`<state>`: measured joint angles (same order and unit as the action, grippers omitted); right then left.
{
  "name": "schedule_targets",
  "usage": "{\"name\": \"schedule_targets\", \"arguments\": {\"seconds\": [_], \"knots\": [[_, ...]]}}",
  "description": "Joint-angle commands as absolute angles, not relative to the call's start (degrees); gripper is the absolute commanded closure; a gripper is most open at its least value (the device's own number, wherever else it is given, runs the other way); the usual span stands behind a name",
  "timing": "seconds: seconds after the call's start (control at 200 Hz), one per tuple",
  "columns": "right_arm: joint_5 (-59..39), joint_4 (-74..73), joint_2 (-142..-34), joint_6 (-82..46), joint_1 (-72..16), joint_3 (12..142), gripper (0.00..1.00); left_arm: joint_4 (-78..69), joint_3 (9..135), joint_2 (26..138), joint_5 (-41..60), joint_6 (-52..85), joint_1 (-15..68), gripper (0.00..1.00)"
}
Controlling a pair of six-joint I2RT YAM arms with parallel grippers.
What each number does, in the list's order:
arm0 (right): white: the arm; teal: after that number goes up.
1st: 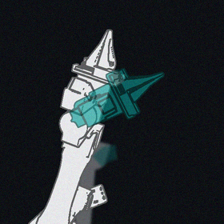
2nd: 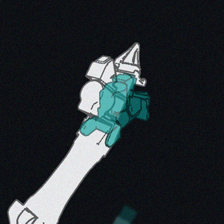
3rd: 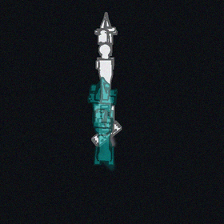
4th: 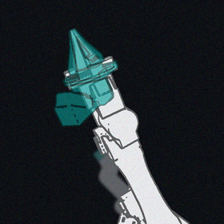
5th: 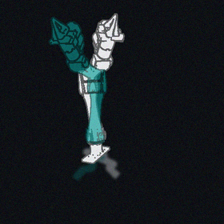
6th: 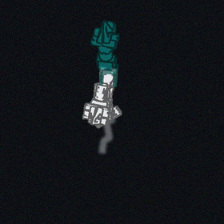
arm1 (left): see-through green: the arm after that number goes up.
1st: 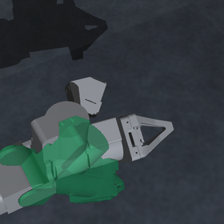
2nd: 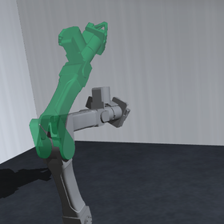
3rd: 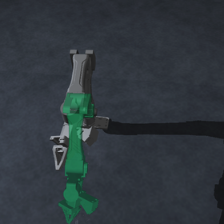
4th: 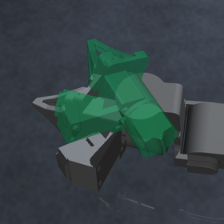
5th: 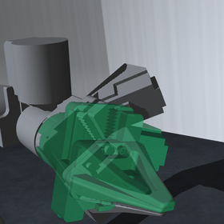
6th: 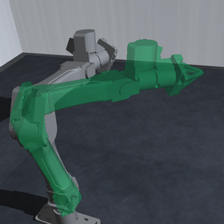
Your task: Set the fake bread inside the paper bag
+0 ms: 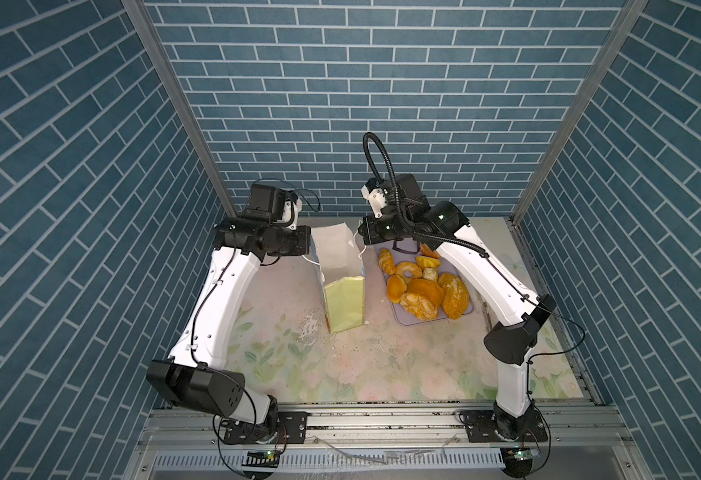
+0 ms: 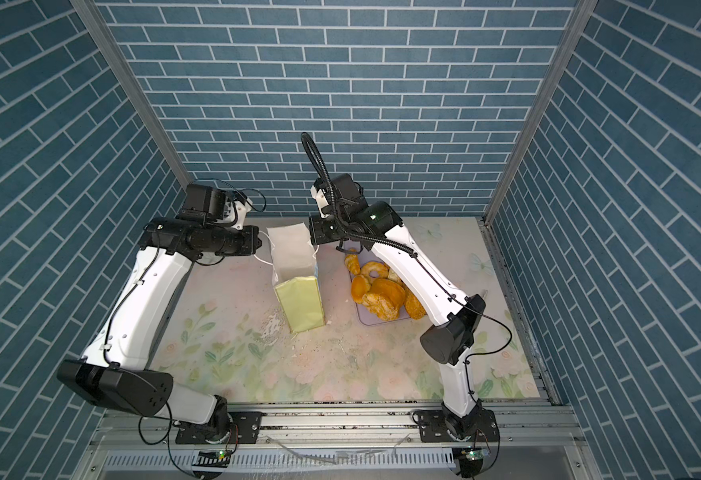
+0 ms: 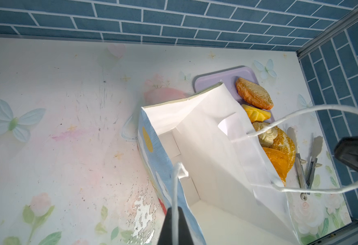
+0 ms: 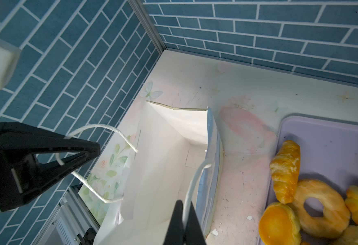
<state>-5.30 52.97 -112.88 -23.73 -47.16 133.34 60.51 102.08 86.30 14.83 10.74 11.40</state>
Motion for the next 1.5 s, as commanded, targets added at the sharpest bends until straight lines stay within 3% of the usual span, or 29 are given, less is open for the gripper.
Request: {"name": "schedule_targets", "arguments": {"seconds": [0.0,0.37,0.835,0.875,0.945,1.035,1.125,1.265,1.495], "knots": [[0.6,54.1,-108.7,-23.0,-47.2,131.4,1.00,58.8,105.0,88.2,16.7,10.9,11.9,1.00],[7.3,55.8,-106.0,-22.2,-46.8,128.8,1.00,57.0,107.3,90.8,17.9,11.3,13.1,1.00],[6.5,55.9,-106.6,-21.5,-45.5,126.2,1.00,56.3,106.4,91.7,18.1,12.5,13.6,1.00],[6.6,55.9,-106.5,-21.4,-45.4,125.9,0.90,56.5,106.2,91.4,17.7,12.4,13.6,0.94],[7.2,55.9,-105.9,-20.9,-45.3,125.3,0.68,56.8,105.8,90.6,16.6,12.0,13.6,0.74],[8.7,55.7,-104.6,-18.8,-45.3,124.2,0.55,56.8,105.0,89.5,15.9,11.7,13.6,0.52],[12.1,56.5,-102.9,-17.4,-45.2,123.9,0.39,57.6,105.4,89.0,15.1,11.3,13.6,0.45],[16.1,57.0,-98.9,-15.6,-45.0,122.7,0.03,57.9,104.8,87.4,14.2,10.7,13.5,0.40],[21.6,58.1,-90.0,-15.0,-43.0,116.1,0.01,55.9,98.5,81.7,14.2,11.8,11.8,0.35]]}}
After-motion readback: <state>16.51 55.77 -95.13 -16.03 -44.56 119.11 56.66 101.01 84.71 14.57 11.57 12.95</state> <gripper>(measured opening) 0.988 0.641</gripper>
